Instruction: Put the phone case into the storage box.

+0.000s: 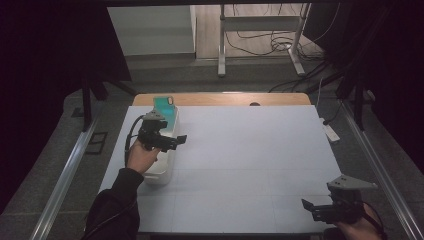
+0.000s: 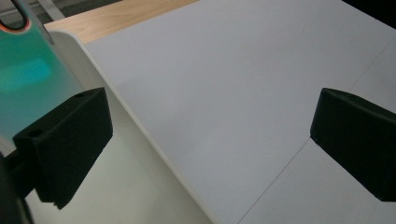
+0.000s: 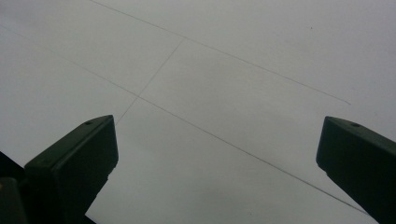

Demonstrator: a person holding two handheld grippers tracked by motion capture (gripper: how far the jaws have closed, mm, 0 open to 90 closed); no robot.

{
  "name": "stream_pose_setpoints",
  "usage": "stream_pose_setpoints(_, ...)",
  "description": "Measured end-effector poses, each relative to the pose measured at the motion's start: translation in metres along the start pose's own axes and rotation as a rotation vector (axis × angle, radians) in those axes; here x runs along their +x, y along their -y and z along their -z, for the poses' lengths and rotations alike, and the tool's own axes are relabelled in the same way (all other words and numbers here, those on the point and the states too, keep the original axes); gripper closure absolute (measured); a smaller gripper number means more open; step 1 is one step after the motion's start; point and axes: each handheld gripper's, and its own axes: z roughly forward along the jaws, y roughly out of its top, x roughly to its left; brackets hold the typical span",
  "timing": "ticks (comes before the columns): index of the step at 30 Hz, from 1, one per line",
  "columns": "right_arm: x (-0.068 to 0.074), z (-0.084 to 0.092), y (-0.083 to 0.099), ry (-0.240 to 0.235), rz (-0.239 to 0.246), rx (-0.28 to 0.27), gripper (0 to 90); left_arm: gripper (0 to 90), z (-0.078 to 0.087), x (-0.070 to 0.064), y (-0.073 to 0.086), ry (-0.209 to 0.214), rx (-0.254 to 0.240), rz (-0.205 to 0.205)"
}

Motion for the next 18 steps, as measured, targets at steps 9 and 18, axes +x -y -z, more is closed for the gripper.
stream_pose_setpoints(9,0.0,0.0,0.0,-0.004,-0.002,-0.005,0.0,0.0,0.005,-0.007,0.004,-0.009,0.007,-0.01)
stream_pose_setpoints(18,0.0,0.0,0.0,-0.007,-0.002,-0.006,0.0,0.0,0.011,-0.013,0.013,-0.017,0.01,-0.02)
